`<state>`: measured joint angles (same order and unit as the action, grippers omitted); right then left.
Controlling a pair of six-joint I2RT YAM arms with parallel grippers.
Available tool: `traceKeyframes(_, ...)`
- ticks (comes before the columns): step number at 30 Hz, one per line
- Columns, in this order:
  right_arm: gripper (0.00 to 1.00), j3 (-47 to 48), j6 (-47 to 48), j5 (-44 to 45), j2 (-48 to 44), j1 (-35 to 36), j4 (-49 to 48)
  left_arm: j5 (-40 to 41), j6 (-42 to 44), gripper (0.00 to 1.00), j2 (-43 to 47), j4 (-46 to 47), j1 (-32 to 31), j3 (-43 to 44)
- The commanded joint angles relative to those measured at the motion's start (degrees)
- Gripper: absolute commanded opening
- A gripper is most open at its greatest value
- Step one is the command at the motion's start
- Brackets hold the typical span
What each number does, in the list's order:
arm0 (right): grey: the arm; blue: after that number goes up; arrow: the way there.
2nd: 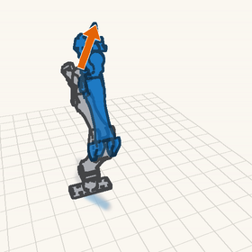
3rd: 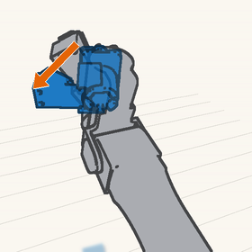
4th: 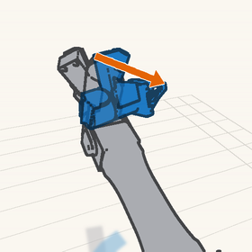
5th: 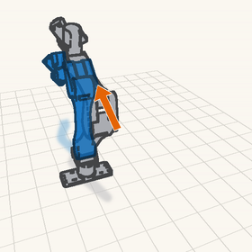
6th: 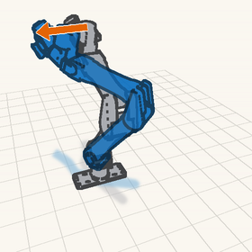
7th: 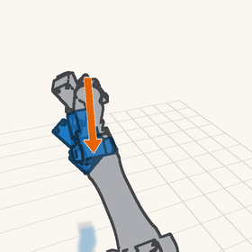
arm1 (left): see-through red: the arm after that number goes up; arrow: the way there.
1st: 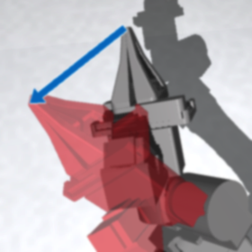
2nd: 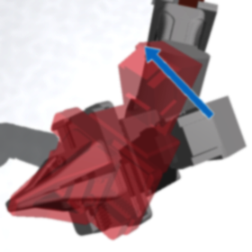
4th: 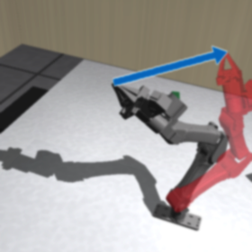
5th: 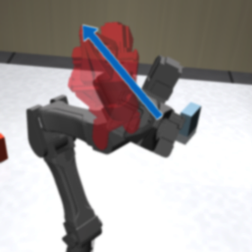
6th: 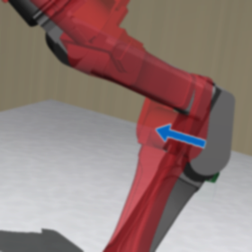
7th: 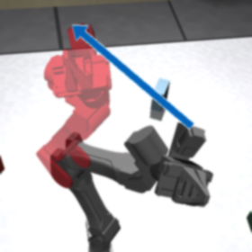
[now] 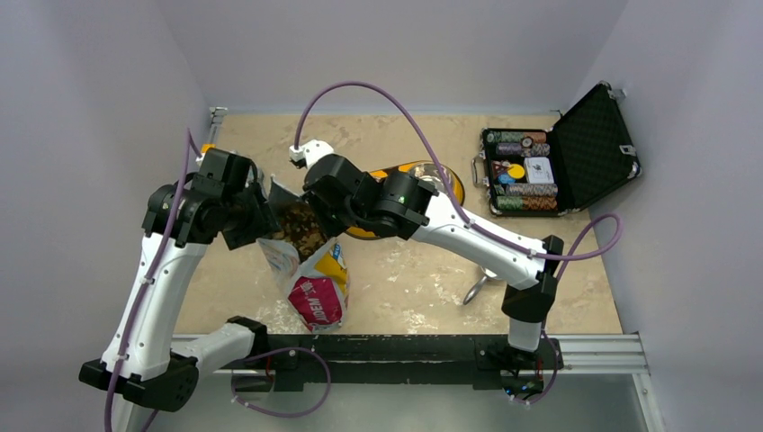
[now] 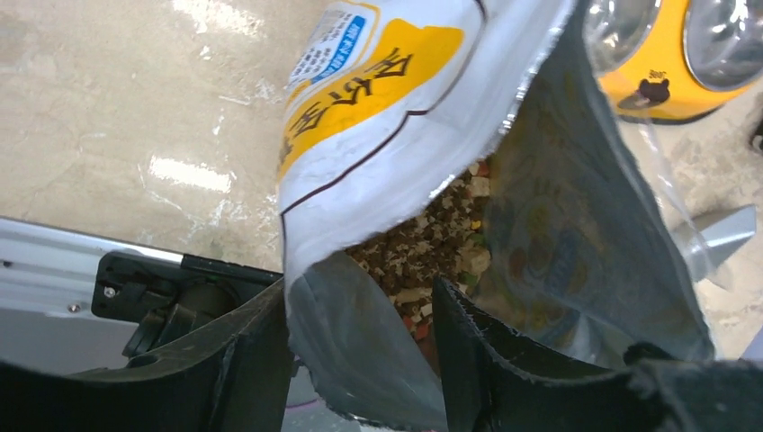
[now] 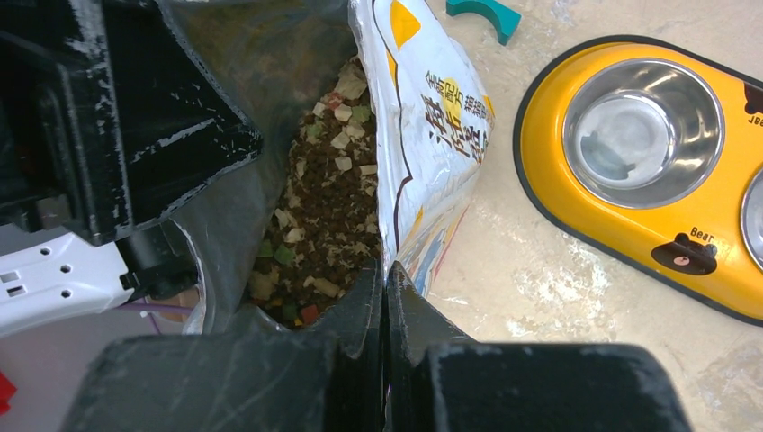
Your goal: Serve the pet food
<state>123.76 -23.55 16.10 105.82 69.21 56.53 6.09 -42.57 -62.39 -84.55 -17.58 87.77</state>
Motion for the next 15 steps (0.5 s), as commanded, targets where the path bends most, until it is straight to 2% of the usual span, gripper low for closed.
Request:
traceKeyframes(1, 0.00, 4.00, 0.55, 2.45, -3.36, 0.88, -8.01, 5.68, -4.47, 0.58, 1.42, -0.03, 0.09, -2.01)
traceKeyframes(4, 0.00, 3.64, 0.69, 2.66, -3.34, 0.93, -7.95, 8.04, -6.33, 0.49, 1.74, 0.17, 0.09, -2.78)
traceKeyframes(13, 0.00, 0.62, 0.69, 3.29, -4.64, 0.93, -8.68, 10.92, -6.23, 0.36, 2.27, 3.48, 0.09, -3.61)
traceKeyframes(15, 0.00, -0.38, 0.75, 2.92, -5.08, 0.93, -9.26, 10.16, -3.27, 0.27, 2.71, 6.62, 0.09, -3.97)
